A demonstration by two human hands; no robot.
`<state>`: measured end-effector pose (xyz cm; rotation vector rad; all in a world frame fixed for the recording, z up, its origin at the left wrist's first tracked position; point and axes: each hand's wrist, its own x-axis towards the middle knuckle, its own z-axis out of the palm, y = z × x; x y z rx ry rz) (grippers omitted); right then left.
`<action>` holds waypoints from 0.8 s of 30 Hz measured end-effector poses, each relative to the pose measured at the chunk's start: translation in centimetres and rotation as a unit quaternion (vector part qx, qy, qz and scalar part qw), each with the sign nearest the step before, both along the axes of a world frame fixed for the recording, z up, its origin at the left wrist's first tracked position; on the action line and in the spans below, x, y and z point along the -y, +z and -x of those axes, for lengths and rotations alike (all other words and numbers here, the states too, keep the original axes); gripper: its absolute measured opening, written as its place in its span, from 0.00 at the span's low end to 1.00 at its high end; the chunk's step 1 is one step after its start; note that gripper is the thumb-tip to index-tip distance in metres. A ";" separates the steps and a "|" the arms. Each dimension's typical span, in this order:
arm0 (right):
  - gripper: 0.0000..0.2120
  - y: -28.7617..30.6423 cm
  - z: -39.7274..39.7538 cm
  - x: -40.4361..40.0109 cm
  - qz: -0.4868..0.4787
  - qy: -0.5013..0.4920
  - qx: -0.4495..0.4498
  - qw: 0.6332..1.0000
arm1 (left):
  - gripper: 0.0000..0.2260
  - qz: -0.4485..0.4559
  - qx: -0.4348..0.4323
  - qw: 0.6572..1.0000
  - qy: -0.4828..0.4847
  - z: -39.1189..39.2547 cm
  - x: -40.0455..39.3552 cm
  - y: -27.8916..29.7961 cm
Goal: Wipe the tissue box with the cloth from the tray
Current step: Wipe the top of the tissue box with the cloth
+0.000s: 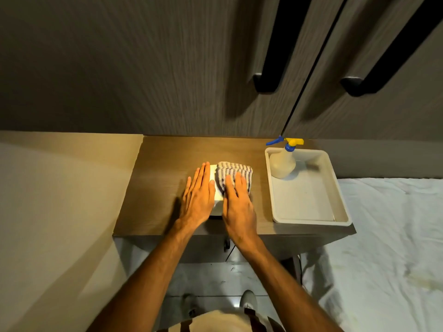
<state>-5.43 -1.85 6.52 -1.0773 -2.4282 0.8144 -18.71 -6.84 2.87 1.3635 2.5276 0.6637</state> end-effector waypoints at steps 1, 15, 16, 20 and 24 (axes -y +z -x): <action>0.30 0.1 0.3 -0.2 -0.048 0.028 0.023 0.998 | 0.30 0.004 0.002 1.000 0.001 0.0 0.0 0.0; 0.31 1.4 1.0 0.9 -0.026 0.031 0.027 0.999 | 0.30 0.038 -0.009 0.999 0.000 -0.2 0.0 0.9; 0.30 1.7 1.8 -0.2 -0.041 0.057 0.043 0.997 | 0.29 0.038 -0.010 0.999 0.002 -0.2 -0.1 1.0; 0.28 3.0 3.2 -4.6 0.040 0.042 0.042 0.997 | 0.26 0.027 -0.010 0.999 0.012 -0.2 -0.1 1.4; 0.29 1.8 0.6 -2.3 0.092 -0.035 0.015 0.995 | 0.27 0.026 -0.009 0.999 0.022 -0.2 -0.2 1.3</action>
